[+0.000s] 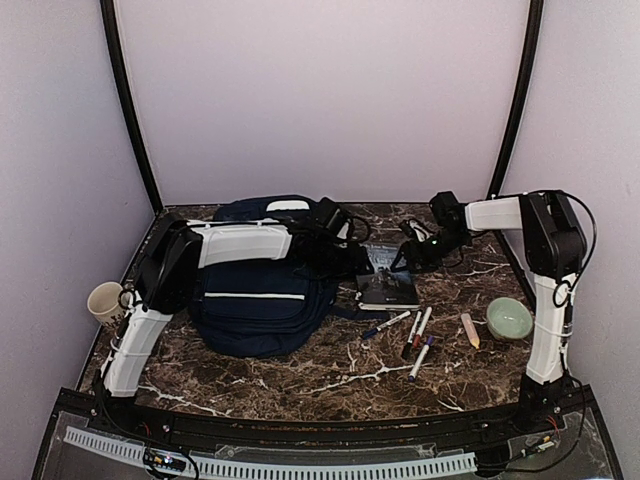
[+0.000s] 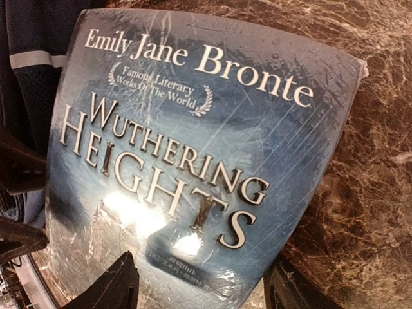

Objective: Pack the student bag
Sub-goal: Pick up the book at the center of the board.

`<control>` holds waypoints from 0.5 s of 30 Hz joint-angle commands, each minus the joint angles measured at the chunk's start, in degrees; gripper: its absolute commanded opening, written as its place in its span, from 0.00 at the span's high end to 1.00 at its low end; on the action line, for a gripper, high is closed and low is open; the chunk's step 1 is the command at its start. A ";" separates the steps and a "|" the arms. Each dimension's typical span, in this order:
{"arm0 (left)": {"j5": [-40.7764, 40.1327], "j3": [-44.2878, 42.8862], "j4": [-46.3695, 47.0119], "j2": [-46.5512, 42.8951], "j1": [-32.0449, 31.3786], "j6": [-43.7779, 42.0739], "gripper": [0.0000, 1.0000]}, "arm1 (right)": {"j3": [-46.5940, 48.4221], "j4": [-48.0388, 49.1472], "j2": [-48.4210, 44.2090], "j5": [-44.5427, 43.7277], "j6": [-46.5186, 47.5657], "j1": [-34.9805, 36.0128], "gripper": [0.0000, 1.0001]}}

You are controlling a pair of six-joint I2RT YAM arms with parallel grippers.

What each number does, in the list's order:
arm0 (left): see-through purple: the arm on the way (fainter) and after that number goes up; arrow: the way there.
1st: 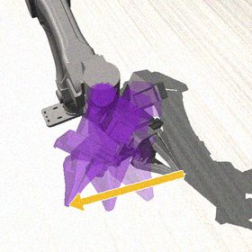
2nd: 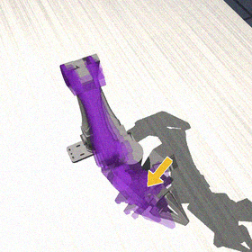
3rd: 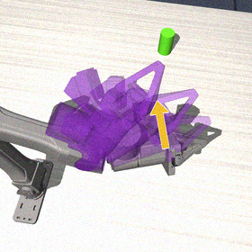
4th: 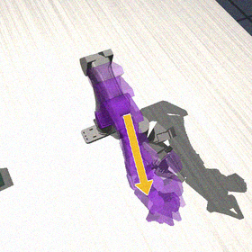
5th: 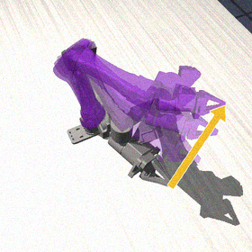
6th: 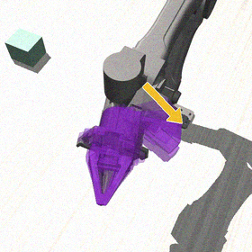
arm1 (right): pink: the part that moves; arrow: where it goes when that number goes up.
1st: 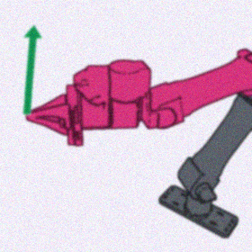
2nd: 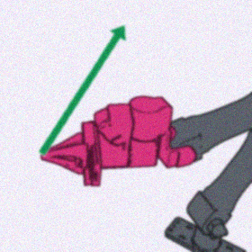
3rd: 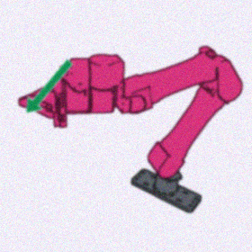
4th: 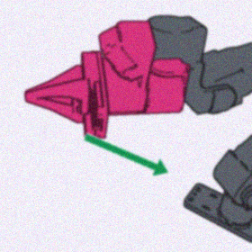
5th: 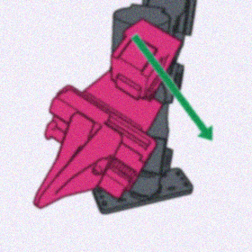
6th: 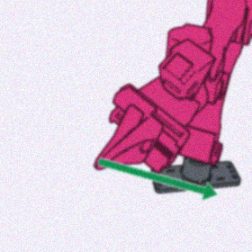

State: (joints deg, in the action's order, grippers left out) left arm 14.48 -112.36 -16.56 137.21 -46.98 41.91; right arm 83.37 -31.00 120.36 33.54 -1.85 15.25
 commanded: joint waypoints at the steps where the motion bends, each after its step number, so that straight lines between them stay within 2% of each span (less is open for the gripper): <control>1: 1.47 1.76 11.02 -8.65 -3.30 1.43 0.40 | 0.54 -0.55 2.43 8.59 0.51 3.12 0.35; 7: -1.75 3.03 8.11 -10.21 -3.56 4.09 0.40 | 1.10 -0.36 2.67 11.95 -0.49 3.62 0.35; 15: -9.32 14.34 8.66 -16.05 -3.56 7.56 0.39 | 2.93 -0.45 4.91 15.00 -1.50 7.07 0.35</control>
State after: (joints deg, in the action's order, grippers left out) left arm 8.08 -101.54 -15.00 127.61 -49.52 47.51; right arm 84.90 -30.26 122.34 39.18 -2.39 17.41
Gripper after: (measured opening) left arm 0.608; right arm 0.654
